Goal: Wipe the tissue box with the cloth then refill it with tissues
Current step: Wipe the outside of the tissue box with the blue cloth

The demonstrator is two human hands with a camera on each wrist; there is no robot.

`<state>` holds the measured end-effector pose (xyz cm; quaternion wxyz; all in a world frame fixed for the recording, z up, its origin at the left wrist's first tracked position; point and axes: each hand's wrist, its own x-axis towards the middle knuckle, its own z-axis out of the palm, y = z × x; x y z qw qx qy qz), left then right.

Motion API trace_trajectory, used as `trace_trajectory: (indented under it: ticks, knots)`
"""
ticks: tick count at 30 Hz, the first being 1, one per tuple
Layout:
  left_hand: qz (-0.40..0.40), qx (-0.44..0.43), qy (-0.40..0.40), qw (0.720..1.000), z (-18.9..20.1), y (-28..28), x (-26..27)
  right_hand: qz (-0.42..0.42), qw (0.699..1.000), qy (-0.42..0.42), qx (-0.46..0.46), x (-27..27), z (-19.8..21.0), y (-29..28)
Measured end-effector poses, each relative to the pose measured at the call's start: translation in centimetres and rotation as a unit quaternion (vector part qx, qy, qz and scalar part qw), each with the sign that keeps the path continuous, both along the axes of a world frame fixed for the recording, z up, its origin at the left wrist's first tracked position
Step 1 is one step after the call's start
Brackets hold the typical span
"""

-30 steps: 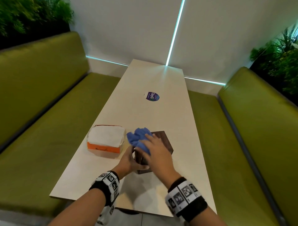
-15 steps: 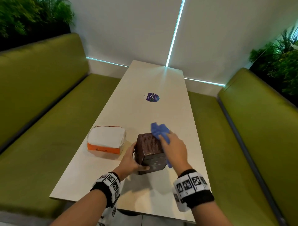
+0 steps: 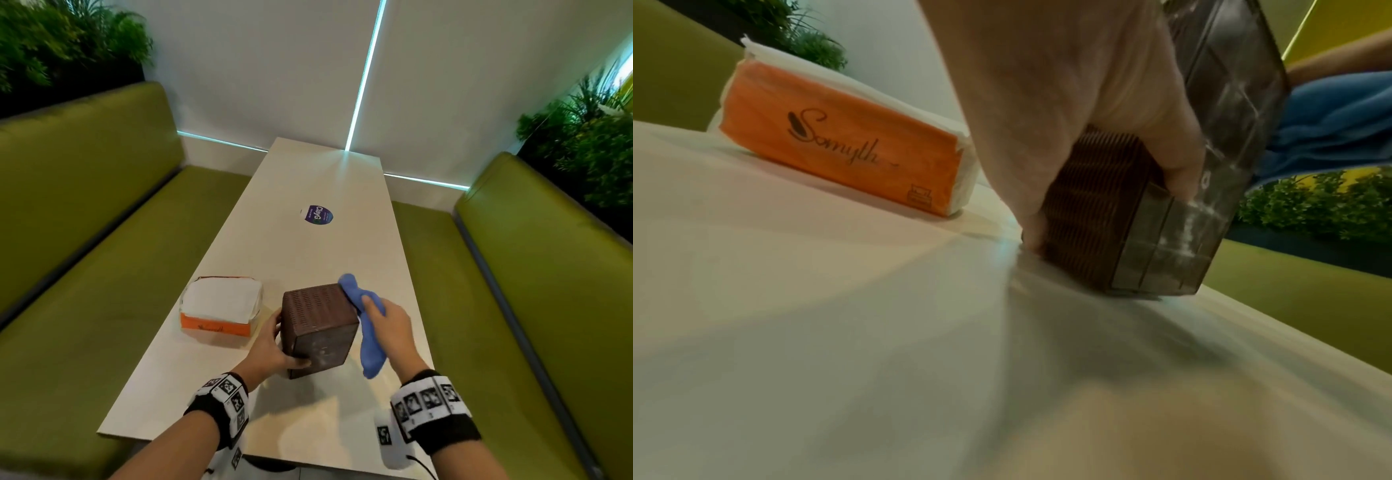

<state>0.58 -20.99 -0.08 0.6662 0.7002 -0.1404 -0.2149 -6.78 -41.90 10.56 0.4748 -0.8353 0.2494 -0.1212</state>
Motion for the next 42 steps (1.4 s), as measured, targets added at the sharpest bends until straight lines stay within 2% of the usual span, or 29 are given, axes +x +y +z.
trace_trajectory:
  ticks: [1, 2, 4, 5, 7, 11, 14, 16, 19, 22, 24, 27, 29, 31, 33, 35, 37, 39, 42]
  knots:
    - [0.006, -0.019, 0.019, 1.0, 0.2, 0.3, 0.0, -0.026, 0.995, 0.011, 0.1, -0.3, -0.3, -1.3]
    - [0.018, -0.042, 0.043, 0.998, 0.3, 0.6, -0.1, -0.032, 0.976, 0.012, 0.215, -0.9, -0.4, -2.2]
    - [0.038, -0.089, 0.099, 0.99, 0.6, 1.4, -0.2, -0.004, 0.92, -0.014, 0.391, -2.3, -1.4, -3.1]
    - [0.041, -0.11, 0.123, 0.985, 0.9, 1.6, -0.3, -0.012, 0.897, -0.021, 0.441, -3.0, -2.0, -3.1]
    - [0.03, -0.146, 0.156, 0.976, 1.7, 1.8, -0.7, -0.025, 0.872, -0.019, 0.488, -4.2, -3.2, -2.5]
    - [-0.013, -0.181, 0.178, 0.967, 3.3, 1.5, -1.5, 0.076, 0.864, 0.033, 0.496, -4.8, -5.2, 0.3]
    - [-0.041, -0.173, 0.175, 0.968, 4.6, 0.9, -2.5, 0.119, 0.848, 0.021, 0.516, -4.6, -5.0, 2.5]
    - [-0.064, -0.152, 0.168, 0.972, 5.5, 0.6, -3.1, 0.139, 0.854, 0.016, 0.501, -4.4, -4.2, 3.3]
    - [-0.11, -0.128, 0.165, 0.972, 6.4, 1.2, -3.1, 0.144, 0.883, 0.017, 0.447, -4.1, -3.1, 3.0]
    - [-0.093, -0.147, 0.175, 0.969, 6.0, 3.2, -1.5, 0.165, 0.909, 0.03, 0.381, -4.3, -2.5, 1.4]
    - [-0.092, -0.133, 0.15, 0.975, 6.1, 4.3, -0.4, 0.182, 0.924, 0.045, 0.332, -4.3, -2.5, 0.0]
    - [-0.162, -0.076, 0.11, 0.978, 6.5, 4.5, 0.6, 0.219, 0.933, 0.072, 0.276, -3.9, -1.9, -1.1]
    - [-0.175, -0.044, 0.107, 0.978, 6.6, 4.2, 0.7, 0.234, 0.936, 0.078, 0.249, -3.5, -1.4, -1.5]
    - [-0.138, -0.044, 0.104, 0.984, 6.1, 3.8, 0.6, 0.209, 0.948, 0.077, 0.225, -3.1, -1.1, -2.2]
    - [-0.088, -0.051, 0.101, 0.99, 5.2, 3.4, 0.3, 0.127, 0.972, 0.086, 0.179, -2.8, -0.2, -2.8]
    - [-0.056, -0.048, 0.099, 0.992, 4.2, 3.0, 0.0, 0.023, 0.992, 0.057, 0.11, -2.7, 1.3, -2.9]
    - [-0.045, -0.03, 0.084, 0.995, 3.5, 2.6, -0.1, -0.031, 0.999, -0.019, 0.032, -2.5, 2.9, -1.8]
    - [-0.042, -0.015, 0.069, 0.997, 2.9, 2.0, -0.2, -0.011, 0.995, -0.093, -0.024, -2.0, 4.4, 0.8]
    - [-0.031, -0.005, 0.057, 0.998, 2.6, 1.5, -0.5, 0.07, 0.988, -0.111, -0.079, -0.4, 4.9, 5.5]
